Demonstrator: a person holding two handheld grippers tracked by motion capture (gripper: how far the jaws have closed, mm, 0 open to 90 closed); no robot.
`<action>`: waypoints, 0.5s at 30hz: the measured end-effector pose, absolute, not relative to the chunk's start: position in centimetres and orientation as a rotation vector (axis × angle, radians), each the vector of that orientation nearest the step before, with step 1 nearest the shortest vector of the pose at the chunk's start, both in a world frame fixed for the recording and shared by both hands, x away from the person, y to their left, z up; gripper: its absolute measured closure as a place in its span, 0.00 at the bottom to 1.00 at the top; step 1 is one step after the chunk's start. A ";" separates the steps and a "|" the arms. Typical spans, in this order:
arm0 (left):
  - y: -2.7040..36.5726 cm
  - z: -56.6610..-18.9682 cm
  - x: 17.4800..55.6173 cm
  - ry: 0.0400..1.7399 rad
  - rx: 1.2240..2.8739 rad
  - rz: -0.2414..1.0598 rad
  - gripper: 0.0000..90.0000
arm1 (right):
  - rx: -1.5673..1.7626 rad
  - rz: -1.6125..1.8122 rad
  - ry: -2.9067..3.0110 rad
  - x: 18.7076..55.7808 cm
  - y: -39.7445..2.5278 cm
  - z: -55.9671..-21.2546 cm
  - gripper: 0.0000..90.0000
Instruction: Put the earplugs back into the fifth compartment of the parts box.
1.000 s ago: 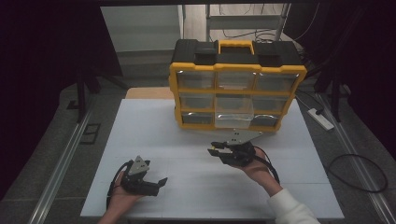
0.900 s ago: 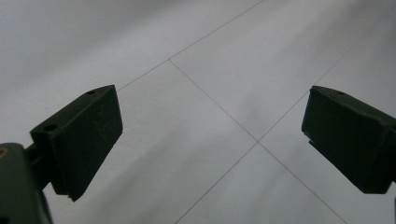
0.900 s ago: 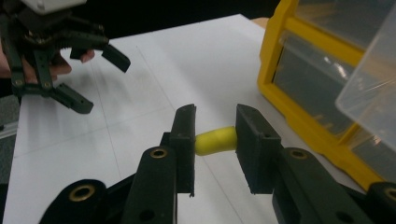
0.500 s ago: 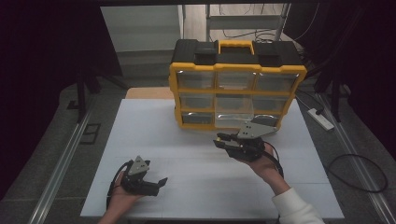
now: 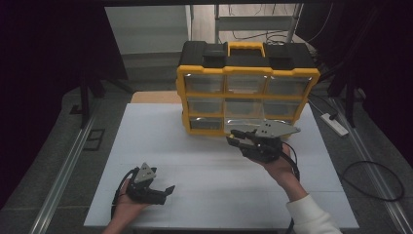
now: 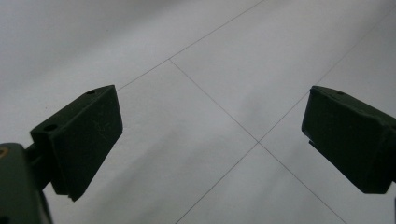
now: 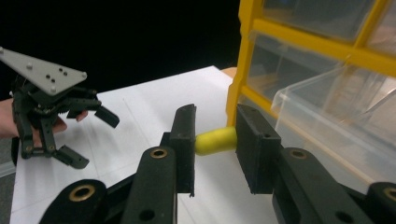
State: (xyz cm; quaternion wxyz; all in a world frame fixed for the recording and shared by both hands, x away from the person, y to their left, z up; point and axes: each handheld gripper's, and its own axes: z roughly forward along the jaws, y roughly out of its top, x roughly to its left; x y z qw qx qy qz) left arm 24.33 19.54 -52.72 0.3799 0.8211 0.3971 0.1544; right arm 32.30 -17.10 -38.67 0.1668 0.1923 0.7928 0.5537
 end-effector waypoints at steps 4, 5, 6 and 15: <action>19.5 -52.7 24.3 1.015 2.093 0.395 0.06 | 0.554 1.593 2.224 32.4 -17.3 -37.8 0.77; 19.5 -52.7 24.3 1.014 2.093 0.397 0.06 | 0.556 1.591 2.218 32.5 -17.4 -37.5 0.77; 19.6 -52.7 24.3 1.015 2.091 0.398 0.06 | 0.557 1.591 2.210 32.6 -17.5 -37.3 0.77; 19.6 -52.6 24.3 1.013 2.086 0.399 0.06 | 0.586 1.603 2.163 33.8 -17.9 -35.5 0.77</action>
